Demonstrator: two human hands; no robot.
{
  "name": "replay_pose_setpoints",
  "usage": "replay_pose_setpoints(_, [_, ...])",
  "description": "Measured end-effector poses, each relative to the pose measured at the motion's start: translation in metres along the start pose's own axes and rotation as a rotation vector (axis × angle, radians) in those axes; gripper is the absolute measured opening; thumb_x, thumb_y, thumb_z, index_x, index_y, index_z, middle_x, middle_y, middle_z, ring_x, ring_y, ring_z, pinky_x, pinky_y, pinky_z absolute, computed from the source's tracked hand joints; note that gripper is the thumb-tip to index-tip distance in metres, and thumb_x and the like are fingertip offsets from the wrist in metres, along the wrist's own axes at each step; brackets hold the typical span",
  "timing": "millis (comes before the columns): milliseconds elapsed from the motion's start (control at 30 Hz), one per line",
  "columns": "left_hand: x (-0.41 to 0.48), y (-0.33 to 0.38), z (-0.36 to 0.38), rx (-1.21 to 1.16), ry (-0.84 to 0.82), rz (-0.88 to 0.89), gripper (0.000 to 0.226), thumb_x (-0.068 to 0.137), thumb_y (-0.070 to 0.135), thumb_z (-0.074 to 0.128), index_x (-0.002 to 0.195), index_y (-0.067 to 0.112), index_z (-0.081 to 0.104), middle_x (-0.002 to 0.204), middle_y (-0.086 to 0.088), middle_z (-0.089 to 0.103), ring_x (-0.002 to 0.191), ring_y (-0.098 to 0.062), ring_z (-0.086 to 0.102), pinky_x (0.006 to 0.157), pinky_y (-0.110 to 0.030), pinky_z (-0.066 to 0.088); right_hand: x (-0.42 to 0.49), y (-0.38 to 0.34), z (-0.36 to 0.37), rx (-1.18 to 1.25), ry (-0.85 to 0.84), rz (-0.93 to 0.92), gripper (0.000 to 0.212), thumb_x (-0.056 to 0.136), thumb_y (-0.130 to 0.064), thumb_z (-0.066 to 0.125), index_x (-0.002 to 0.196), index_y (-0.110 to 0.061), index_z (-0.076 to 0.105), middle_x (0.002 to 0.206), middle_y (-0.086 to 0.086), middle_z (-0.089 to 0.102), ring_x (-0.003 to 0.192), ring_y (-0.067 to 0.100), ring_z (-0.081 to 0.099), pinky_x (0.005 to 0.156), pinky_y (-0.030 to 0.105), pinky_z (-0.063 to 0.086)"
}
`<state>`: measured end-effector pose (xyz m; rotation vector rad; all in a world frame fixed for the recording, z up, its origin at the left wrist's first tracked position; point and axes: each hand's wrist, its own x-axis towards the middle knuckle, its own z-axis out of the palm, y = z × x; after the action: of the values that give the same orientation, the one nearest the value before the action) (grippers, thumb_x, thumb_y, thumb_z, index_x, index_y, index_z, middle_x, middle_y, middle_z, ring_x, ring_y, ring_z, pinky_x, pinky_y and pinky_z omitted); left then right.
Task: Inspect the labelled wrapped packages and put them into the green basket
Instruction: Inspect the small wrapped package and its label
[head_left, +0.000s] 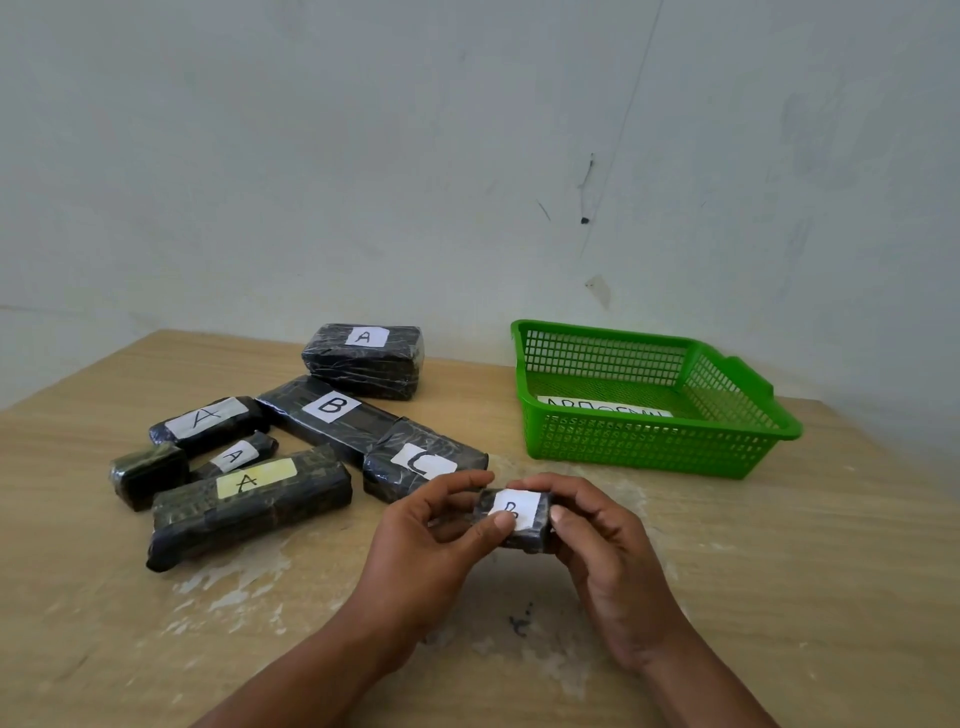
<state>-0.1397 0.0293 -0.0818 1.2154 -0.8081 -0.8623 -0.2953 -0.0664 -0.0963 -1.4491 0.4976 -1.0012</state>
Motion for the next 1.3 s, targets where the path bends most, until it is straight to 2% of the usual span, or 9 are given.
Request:
replay_pose_setpoints(133, [-0.0027, 0.0049, 0.0016, 0.037, 0.023, -0.008, 0.045, 0.066, 0.022, 0.085, 0.11, 0.022, 0.075, 0.093, 0.004, 0.082, 0.089, -0.016, 0.08, 0.081, -0.024, 0.062, -0.0004, -0.0012, -0.0006, 0.007, 0.002, 0.03, 0.03, 0.093, -0.02, 0.057, 0.116, -0.015, 0.076, 0.115, 0.016, 0.075, 0.104, 0.029, 0.07, 0.087, 0.045, 0.057])
replay_pose_setpoints(200, [-0.0036, 0.006, 0.0023, 0.043, 0.042, -0.015, 0.046, 0.064, 0.024, 0.086, 0.109, 0.022, 0.075, 0.092, 0.002, 0.082, 0.088, -0.017, 0.08, 0.084, -0.029, 0.062, -0.0017, -0.0033, -0.0009, -0.012, -0.025, 0.025, 0.032, 0.09, -0.026, 0.066, 0.118, -0.014, 0.075, 0.113, 0.017, 0.076, 0.103, 0.031, 0.072, 0.085, 0.039, 0.058])
replay_pose_setpoints(267, [-0.0041, 0.0066, 0.0022, 0.047, 0.051, -0.027, 0.044, 0.066, 0.023, 0.087, 0.109, 0.021, 0.075, 0.092, -0.002, 0.082, 0.088, -0.019, 0.08, 0.09, -0.035, 0.061, -0.0029, -0.0042, -0.0013, -0.063, -0.028, 0.001, 0.032, 0.088, -0.02, 0.07, 0.119, -0.013, 0.075, 0.111, 0.016, 0.078, 0.102, 0.032, 0.074, 0.082, 0.033, 0.06])
replay_pose_setpoints(400, [-0.0049, 0.0064, 0.0016, 0.03, 0.022, -0.049, 0.034, 0.083, 0.001, 0.08, 0.113, 0.016, 0.073, 0.092, -0.004, 0.083, 0.093, -0.023, 0.079, 0.097, -0.044, 0.059, -0.0021, -0.0053, -0.0029, -0.087, -0.006, -0.016, 0.033, 0.086, -0.014, 0.066, 0.118, -0.011, 0.075, 0.108, 0.011, 0.08, 0.098, 0.022, 0.076, 0.08, 0.027, 0.06])
replay_pose_setpoints(500, [-0.0059, 0.0072, 0.0021, 0.058, 0.013, -0.044, 0.036, 0.085, -0.003, 0.077, 0.114, 0.017, 0.071, 0.092, -0.003, 0.083, 0.093, -0.024, 0.079, 0.094, -0.042, 0.061, -0.0013, -0.0064, -0.0021, -0.094, 0.005, -0.025, 0.033, 0.085, -0.012, 0.066, 0.116, -0.011, 0.075, 0.108, 0.008, 0.08, 0.099, 0.018, 0.076, 0.081, 0.023, 0.059])
replay_pose_setpoints(733, [-0.0063, 0.0065, 0.0025, 0.094, 0.014, -0.013, 0.037, 0.084, -0.001, 0.079, 0.114, 0.019, 0.071, 0.093, 0.0, 0.083, 0.091, -0.019, 0.08, 0.086, -0.033, 0.063, -0.0012, -0.0036, -0.0015, -0.04, 0.005, 0.013, 0.031, 0.086, -0.014, 0.068, 0.114, -0.018, 0.079, 0.111, 0.013, 0.079, 0.105, 0.027, 0.074, 0.086, 0.03, 0.059])
replay_pose_setpoints(900, [-0.0074, 0.0068, 0.0042, 0.102, 0.024, 0.004, 0.036, 0.084, -0.003, 0.079, 0.112, 0.018, 0.072, 0.089, 0.0, 0.083, 0.087, -0.019, 0.08, 0.083, -0.03, 0.064, -0.0009, -0.0037, -0.0009, -0.084, 0.006, -0.01, 0.033, 0.083, -0.012, 0.07, 0.115, -0.014, 0.077, 0.108, 0.009, 0.08, 0.102, 0.021, 0.076, 0.083, 0.025, 0.059])
replay_pose_setpoints(1067, [-0.0071, 0.006, 0.0049, 0.093, 0.028, 0.003, 0.036, 0.084, -0.004, 0.079, 0.111, 0.018, 0.072, 0.088, 0.001, 0.082, 0.085, -0.018, 0.08, 0.079, -0.025, 0.064, -0.0009, -0.0008, -0.0038, -0.11, -0.014, -0.02, 0.039, 0.083, -0.008, 0.067, 0.12, -0.013, 0.075, 0.113, 0.008, 0.08, 0.108, 0.023, 0.075, 0.087, 0.027, 0.06])
replay_pose_setpoints(1300, [-0.0042, 0.004, 0.0025, 0.104, 0.021, 0.005, 0.037, 0.084, -0.004, 0.079, 0.112, 0.019, 0.072, 0.095, 0.0, 0.082, 0.089, -0.019, 0.08, 0.082, -0.031, 0.063, -0.001, -0.0014, -0.003, -0.12, -0.03, -0.029, 0.038, 0.084, -0.006, 0.067, 0.121, -0.014, 0.075, 0.114, 0.009, 0.079, 0.109, 0.024, 0.075, 0.09, 0.028, 0.06])
